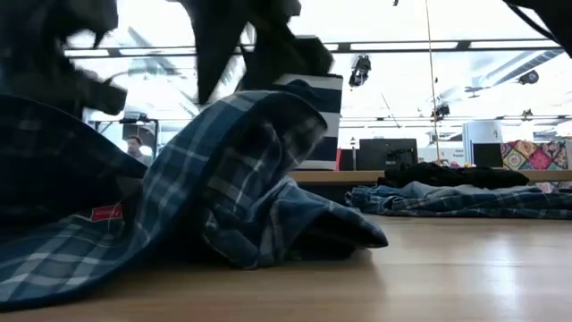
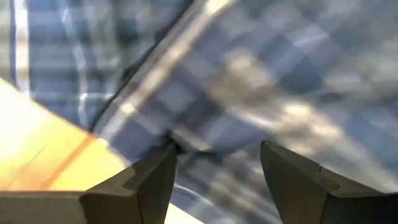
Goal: Fold Laundry from Bin
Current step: Fold the blue patterned long sleeve
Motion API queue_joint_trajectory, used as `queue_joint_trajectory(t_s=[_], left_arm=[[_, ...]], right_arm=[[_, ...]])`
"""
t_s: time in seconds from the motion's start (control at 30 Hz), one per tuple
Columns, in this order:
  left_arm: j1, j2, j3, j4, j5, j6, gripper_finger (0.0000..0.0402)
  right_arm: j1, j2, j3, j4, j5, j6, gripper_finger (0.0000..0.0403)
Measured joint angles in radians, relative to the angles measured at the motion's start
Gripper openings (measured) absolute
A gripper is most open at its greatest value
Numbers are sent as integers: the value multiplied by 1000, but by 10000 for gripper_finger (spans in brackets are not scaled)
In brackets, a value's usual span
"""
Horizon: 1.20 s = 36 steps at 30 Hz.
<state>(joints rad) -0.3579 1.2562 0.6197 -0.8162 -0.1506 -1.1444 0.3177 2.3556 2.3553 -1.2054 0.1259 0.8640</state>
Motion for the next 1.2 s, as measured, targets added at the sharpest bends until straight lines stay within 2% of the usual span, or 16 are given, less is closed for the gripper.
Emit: queue_joint_trajectory(t_s=[0.1,0.2,0.43,0.53,0.7,0.8,0.9,1.07,1.2], left_arm=[[1,-64,62,-64,-21,31,217],[21,-113,85,-47,-49,44,217],[23,-150,77,1,-94,79,217],[23,-158,77,42,-99,111,217],[22,-179,77,72,-103,140,217],[19,-195,84,76,-101,158,217],[-7,-209,90,132,-97,165,217],[-98,-211,90,299,-94,194,217],[-225,-206,90,448,-95,192,217]], right_arm=[[-24,-44,1,91,96,-12,157],[-56,-42,0,153,162,-56,155],[-77,-7,-14,12,149,-50,145],[-58,28,-18,81,44,-53,145],[-7,78,-23,398,-237,-58,144],[11,62,-21,483,-291,-44,140],[19,16,-21,373,-255,-51,136],[31,-48,-20,122,-44,-53,135],[45,-33,-43,154,33,-62,139]])
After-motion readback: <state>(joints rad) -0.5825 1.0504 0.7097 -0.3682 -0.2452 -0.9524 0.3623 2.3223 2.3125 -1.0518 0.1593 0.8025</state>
